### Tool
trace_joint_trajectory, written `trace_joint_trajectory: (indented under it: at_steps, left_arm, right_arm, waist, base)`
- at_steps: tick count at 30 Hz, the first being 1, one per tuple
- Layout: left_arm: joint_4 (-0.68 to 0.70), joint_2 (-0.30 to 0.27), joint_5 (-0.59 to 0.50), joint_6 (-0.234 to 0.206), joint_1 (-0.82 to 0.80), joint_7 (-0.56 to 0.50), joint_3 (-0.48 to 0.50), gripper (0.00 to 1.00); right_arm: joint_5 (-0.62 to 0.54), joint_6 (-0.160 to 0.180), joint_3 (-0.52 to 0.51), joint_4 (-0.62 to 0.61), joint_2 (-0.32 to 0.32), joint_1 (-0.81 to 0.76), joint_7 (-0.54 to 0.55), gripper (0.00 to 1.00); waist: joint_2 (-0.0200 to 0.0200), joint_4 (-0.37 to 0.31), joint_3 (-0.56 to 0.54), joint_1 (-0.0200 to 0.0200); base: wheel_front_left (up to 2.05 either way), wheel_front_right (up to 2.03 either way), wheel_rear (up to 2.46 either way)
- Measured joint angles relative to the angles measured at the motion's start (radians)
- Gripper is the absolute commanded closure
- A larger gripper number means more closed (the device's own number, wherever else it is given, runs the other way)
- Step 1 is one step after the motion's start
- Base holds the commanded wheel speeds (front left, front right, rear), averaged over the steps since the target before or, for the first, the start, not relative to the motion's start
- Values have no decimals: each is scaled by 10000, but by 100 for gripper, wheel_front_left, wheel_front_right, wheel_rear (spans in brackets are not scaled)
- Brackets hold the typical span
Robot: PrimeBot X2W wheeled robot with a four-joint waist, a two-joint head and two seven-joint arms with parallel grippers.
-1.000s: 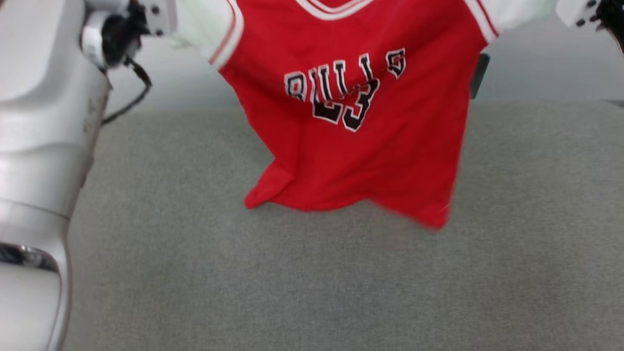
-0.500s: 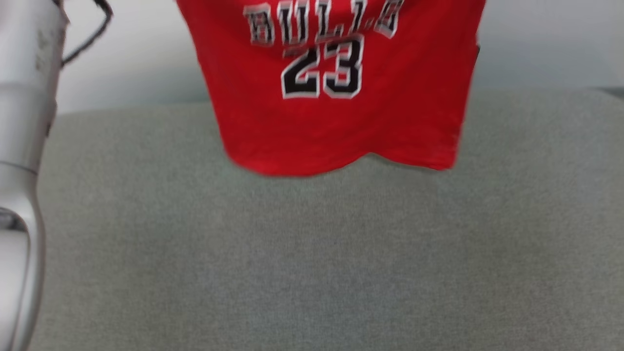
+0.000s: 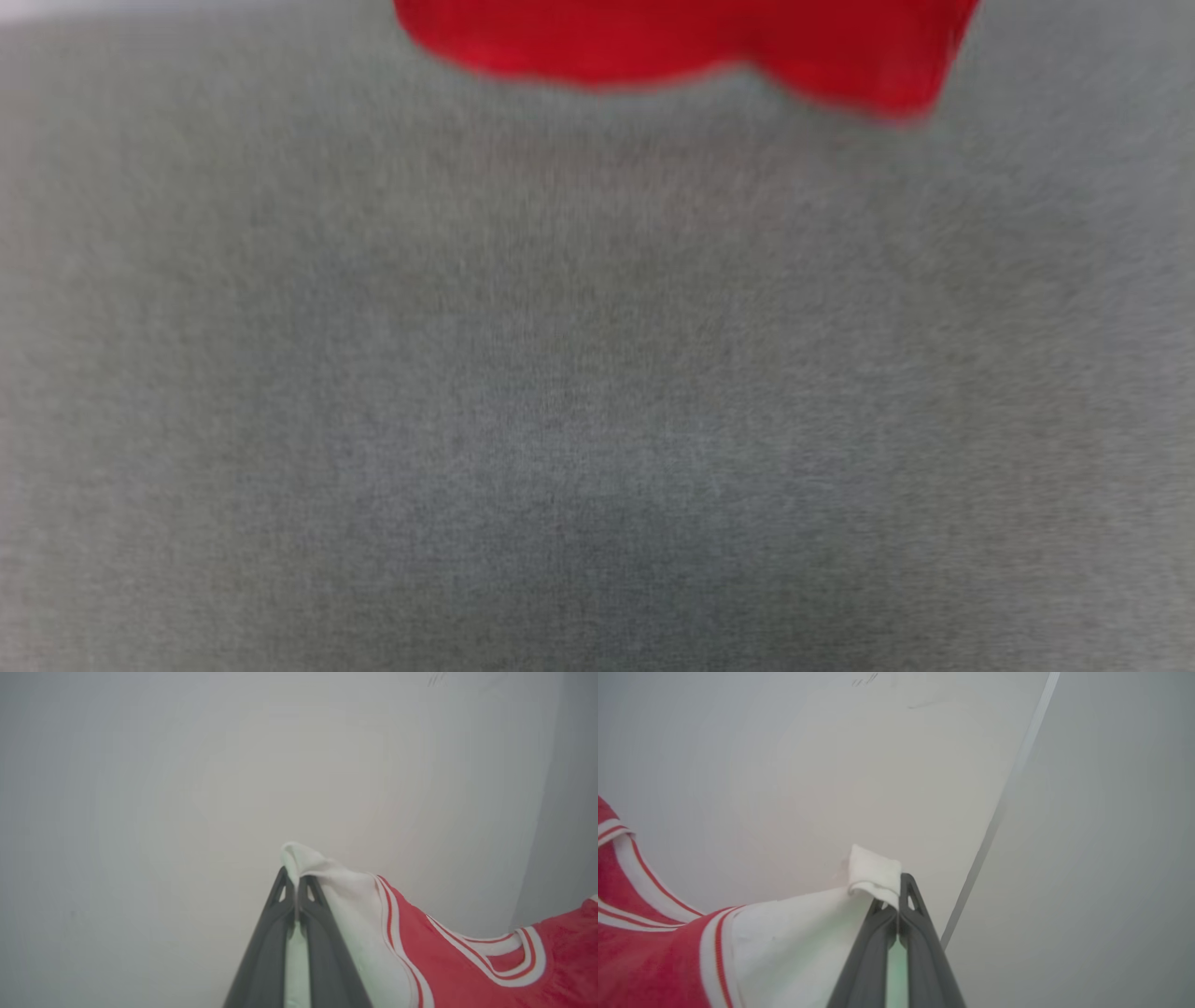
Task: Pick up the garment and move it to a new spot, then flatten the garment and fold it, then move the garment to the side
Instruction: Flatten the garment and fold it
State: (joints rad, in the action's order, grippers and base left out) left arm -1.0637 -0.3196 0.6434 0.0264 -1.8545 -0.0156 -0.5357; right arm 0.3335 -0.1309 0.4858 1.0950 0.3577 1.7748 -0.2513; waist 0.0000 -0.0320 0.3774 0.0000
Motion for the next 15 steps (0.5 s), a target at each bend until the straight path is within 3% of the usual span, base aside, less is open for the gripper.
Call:
trace_joint_trajectory:
  at_steps: [7,15]
  left_arm:
    - [-253,224,-8,259,-1140,1356,153,100]
    - [-1053,491,257,688,-911,1939,186,100]
  right_arm:
    - [-2134,0,-1689,-1072,178,576,-127,100]
    - [-3528,0,-2861,-1843,-558,-634,-125,100]
  waist:
    - [0,324,1502,1]
    - [0,1047,2542,0]
  base:
    - [0,0,0]
    - [0,0,0]
